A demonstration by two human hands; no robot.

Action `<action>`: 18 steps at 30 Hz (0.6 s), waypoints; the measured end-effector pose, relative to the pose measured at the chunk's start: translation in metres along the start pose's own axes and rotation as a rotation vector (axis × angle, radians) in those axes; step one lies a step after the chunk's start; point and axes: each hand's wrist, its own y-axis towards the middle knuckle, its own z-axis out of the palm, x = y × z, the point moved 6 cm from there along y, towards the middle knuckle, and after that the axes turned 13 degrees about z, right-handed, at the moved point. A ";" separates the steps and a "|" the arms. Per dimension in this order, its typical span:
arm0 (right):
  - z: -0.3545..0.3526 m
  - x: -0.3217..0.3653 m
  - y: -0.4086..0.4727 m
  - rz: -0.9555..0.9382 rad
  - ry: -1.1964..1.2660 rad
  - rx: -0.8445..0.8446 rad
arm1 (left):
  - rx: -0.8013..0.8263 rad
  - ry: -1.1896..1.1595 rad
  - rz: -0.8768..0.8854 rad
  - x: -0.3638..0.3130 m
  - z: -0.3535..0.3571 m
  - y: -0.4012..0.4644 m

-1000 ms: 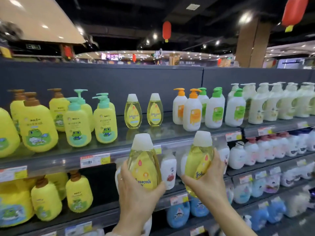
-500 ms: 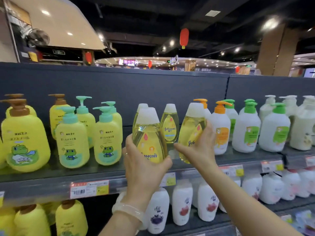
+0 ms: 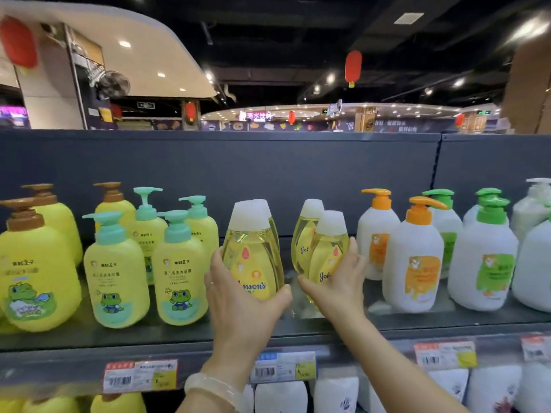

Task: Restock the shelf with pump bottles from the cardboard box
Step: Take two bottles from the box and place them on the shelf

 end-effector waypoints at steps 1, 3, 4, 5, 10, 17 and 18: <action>0.001 -0.001 -0.001 0.002 -0.019 -0.009 | -0.008 0.004 0.004 0.001 0.001 0.001; 0.002 -0.002 0.000 0.002 -0.045 -0.019 | -0.015 0.016 0.008 0.003 0.006 0.002; 0.002 -0.003 0.000 0.002 -0.040 -0.022 | -0.014 0.022 0.007 0.003 0.008 0.002; 0.002 -0.003 0.000 -0.002 -0.026 -0.023 | -0.015 0.025 0.006 0.003 0.009 0.002; -0.004 -0.007 -0.004 -0.032 0.009 0.019 | -0.046 0.015 -0.006 0.002 0.017 0.009; -0.008 -0.018 -0.010 -0.081 0.032 0.104 | 0.005 0.019 0.031 0.018 0.036 0.029; -0.008 -0.020 -0.010 -0.076 0.038 0.113 | 0.011 0.021 0.033 0.020 0.038 0.030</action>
